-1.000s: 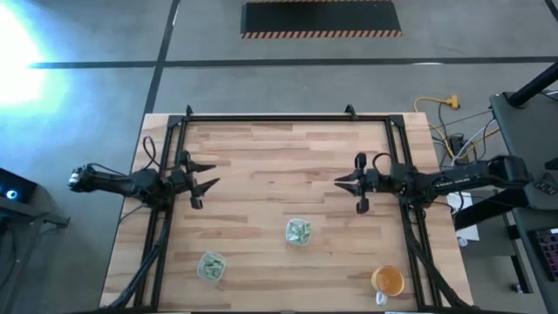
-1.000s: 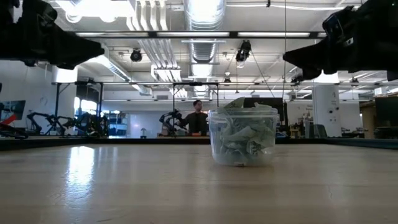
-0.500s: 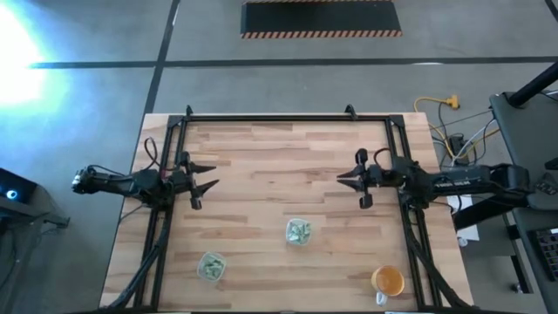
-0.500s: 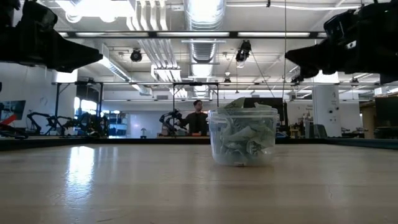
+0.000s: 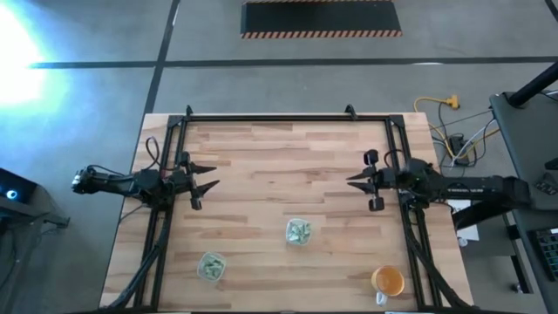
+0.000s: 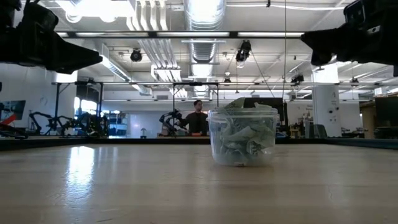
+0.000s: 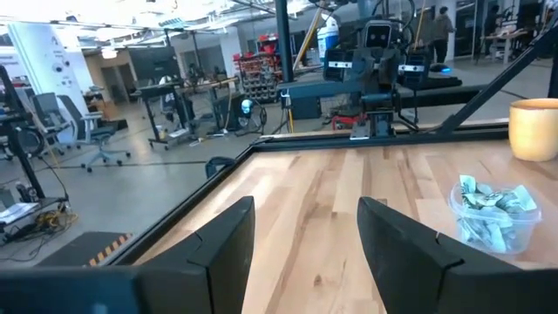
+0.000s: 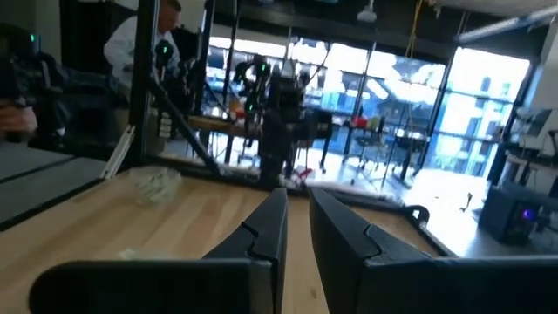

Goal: Pick and place items into bin
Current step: Return to Home Position

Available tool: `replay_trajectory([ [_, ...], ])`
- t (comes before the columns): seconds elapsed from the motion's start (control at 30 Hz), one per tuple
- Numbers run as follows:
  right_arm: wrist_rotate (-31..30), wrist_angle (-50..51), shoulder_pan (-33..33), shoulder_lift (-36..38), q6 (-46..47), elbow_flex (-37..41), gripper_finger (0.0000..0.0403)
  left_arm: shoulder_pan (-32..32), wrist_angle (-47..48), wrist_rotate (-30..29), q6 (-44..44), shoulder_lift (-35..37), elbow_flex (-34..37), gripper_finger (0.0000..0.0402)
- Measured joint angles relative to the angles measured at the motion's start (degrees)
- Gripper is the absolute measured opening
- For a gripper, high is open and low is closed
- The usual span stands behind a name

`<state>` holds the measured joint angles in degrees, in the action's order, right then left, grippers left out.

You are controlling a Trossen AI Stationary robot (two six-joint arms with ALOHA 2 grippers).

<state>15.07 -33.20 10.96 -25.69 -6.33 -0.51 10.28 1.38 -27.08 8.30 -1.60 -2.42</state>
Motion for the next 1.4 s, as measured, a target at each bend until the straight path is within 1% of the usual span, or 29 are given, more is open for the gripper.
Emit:
replay_trajectory([
  [0.13,0.0,2.6,-0.1,5.4,0.2,0.0,0.0043,0.0,-0.5,0.1,0.9,0.0,0.1,0.0187],
  [0.27,-0.1,7.4,-0.5,9.8,1.5,0.0,0.0043,0.0,-0.5,0.7,0.9,0.0,0.1,0.0187],
  [0.37,-0.2,10.4,-2.2,12.0,1.6,0.0,0.0043,0.0,-0.6,1.2,0.9,0.0,0.1,0.0187],
  [0.47,-0.5,10.5,-4.8,13.4,-0.2,0.0,0.0043,0.0,-0.7,1.3,0.9,0.0,0.1,0.0187],
  [0.53,-3.3,10.4,-6.7,14.5,-1.5,0.0,0.0043,0.0,-0.7,1.3,0.9,0.0,0.1,0.0187],
  [0.67,-11.7,11.8,-10.3,16.3,-2.7,0.0,0.0043,0.0,-0.8,1.5,0.9,0.0,0.1,0.0187],
  [0.8,-15.8,15.8,-12.5,18.4,-1.9,0.0,0.0043,0.0,-0.8,1.7,0.9,0.0,0.1,0.0187],
  [0.87,-18.3,18.3,-12.9,19.7,-0.5,0.0,0.0043,0.0,-0.8,1.7,1.0,0.0,0.1,0.0187],
  [0.93,-19.5,21.5,-13.0,21.2,0.4,0.0,0.0043,0.0,-0.8,1.7,1.0,0.0,0.1,0.0187],
  [1.1,-19.6,27.6,-13.0,25.7,1.7,0.0,0.0043,0.0,-0.8,1.9,1.0,0.0,0.1,0.0187],
  [1.4,-19.6,28.8,-13.1,25.5,3.0,0.0,0.0043,0.0,-0.8,2.8,1.0,0.0,0.1,0.0187],
])
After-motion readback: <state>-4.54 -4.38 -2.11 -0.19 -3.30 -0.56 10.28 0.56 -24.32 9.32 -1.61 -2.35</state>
